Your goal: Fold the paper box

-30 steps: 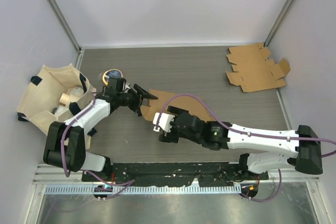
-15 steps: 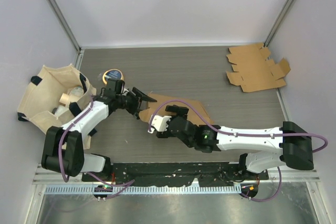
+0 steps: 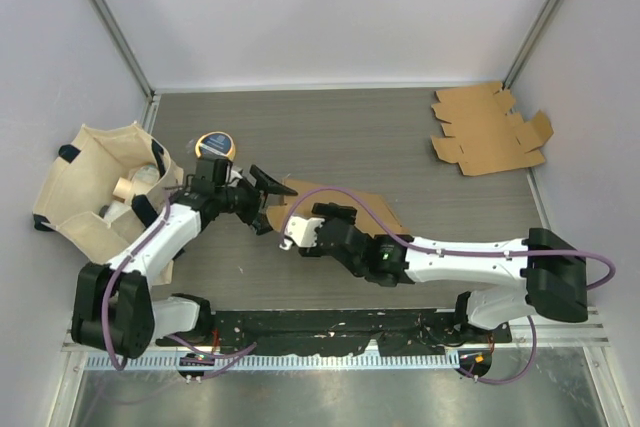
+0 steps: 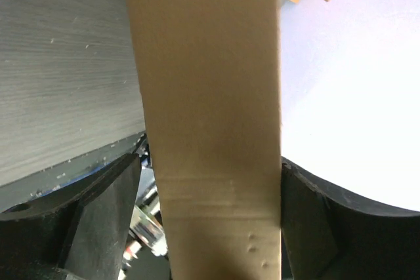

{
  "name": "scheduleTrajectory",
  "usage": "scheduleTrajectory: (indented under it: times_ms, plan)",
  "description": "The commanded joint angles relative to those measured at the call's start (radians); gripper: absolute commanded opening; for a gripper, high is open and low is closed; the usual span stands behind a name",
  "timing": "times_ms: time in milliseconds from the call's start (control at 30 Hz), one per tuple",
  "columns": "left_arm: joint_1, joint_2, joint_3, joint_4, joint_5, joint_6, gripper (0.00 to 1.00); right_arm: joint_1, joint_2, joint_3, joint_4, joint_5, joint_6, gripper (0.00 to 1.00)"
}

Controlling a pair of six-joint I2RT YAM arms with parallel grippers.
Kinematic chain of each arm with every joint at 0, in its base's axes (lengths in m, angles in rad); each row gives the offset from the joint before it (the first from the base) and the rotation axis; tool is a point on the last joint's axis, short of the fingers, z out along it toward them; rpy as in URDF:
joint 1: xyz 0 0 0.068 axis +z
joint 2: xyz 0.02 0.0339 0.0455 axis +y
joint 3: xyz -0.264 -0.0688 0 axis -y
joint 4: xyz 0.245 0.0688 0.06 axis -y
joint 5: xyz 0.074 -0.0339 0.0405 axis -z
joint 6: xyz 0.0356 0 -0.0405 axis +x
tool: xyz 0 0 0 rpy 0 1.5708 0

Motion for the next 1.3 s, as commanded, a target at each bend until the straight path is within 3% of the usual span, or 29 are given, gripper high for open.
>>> scheduleTrajectory:
  times_ms: [0,67,100,233,367,500,667,700,867,1000,1033,1200,1267]
  plan:
    - [0.038,-0.122,0.047,-0.016,-0.05,0.187,0.87,-0.034,-0.07,0.078,-0.08,-0.039,0.073,0.52]
    - [0.041,-0.197,0.102,-0.105,-0.118,0.377,0.93,-0.073,-0.099,0.113,-0.188,-0.103,0.099,0.49]
    - [0.041,-0.223,0.116,-0.133,-0.208,0.424,0.95,-0.09,-0.109,0.126,-0.227,-0.177,0.125,0.49]
    - [0.041,-0.395,0.112,-0.162,-0.349,0.554,0.96,-0.247,-0.126,0.211,-0.448,-0.496,0.178,0.48]
    - [0.035,-0.606,0.04,-0.063,-0.354,0.635,0.89,-0.353,-0.023,0.345,-0.649,-0.627,0.158,0.5]
    - [-0.012,-0.686,0.034,-0.082,-0.391,0.795,0.81,-0.418,0.112,0.474,-0.764,-0.772,0.164,0.51]
    - [-0.118,-0.651,0.087,-0.167,-0.428,0.993,0.79,-0.43,0.196,0.561,-0.862,-0.843,0.155,0.54]
    - [-0.14,-0.631,0.095,-0.182,-0.438,1.089,0.79,-0.435,0.212,0.568,-0.868,-0.846,0.155,0.55]
    - [-0.31,-0.57,0.135,-0.257,-0.661,1.384,0.77,-0.467,0.236,0.591,-0.888,-0.878,0.15,0.56]
    - [-0.37,-0.539,0.061,-0.153,-0.71,1.594,0.77,-0.486,0.243,0.594,-0.878,-0.889,0.146,0.57]
    - [-0.379,-0.542,0.002,-0.06,-0.739,1.623,0.77,-0.487,0.246,0.598,-0.878,-0.886,0.147,0.57]
    - [-0.382,-0.512,-0.046,0.089,-0.784,1.656,0.65,-0.49,0.237,0.581,-0.859,-0.862,0.149,0.57]
    - [-0.382,-0.457,-0.031,0.083,-0.747,1.676,0.68,-0.492,0.228,0.569,-0.842,-0.863,0.15,0.56]
